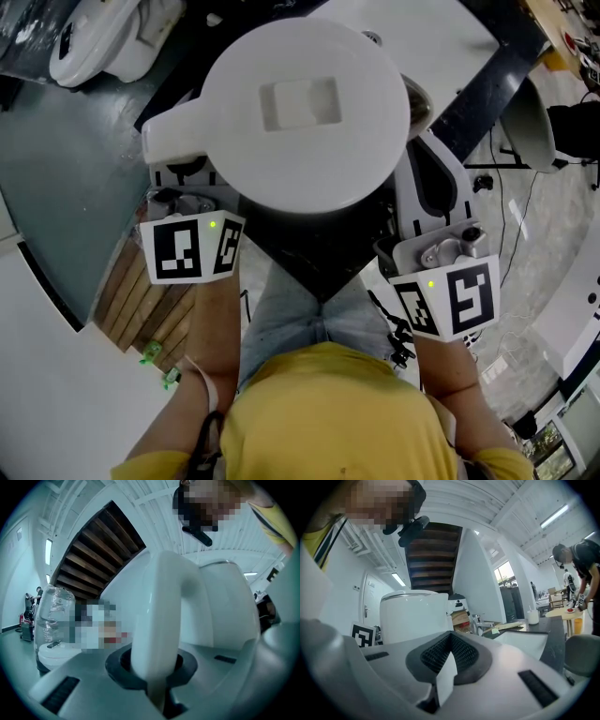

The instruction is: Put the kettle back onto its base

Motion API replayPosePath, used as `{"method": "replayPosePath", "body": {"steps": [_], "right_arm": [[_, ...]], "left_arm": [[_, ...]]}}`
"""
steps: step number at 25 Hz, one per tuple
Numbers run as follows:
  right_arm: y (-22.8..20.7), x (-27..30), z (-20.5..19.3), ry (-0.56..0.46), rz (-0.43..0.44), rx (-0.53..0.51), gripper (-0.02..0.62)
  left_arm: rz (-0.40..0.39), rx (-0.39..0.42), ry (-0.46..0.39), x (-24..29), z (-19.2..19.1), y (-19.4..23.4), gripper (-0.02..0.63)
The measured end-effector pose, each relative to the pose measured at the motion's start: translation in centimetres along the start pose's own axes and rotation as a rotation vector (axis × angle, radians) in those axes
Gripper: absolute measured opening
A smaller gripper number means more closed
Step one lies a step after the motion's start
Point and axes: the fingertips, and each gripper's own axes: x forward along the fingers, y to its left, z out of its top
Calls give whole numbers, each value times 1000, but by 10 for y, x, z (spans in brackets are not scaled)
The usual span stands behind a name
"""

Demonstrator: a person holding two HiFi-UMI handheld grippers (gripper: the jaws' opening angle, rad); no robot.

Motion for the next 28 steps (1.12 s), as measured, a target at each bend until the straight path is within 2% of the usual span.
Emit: {"method": "replayPosePath", "body": {"steps": [10,17,28], "right_arm": [[-1,0,0,-4,-7,1,15],[1,-2,2,-9,-12,-1,15],[2,-4,1,-9,-24,-12,15]], "left_arm": [[28,0,27,-9,-3,3,130],[59,-30,62,-20,-9,2,144],[119,-25,116,-38,-12,5,158]]}}
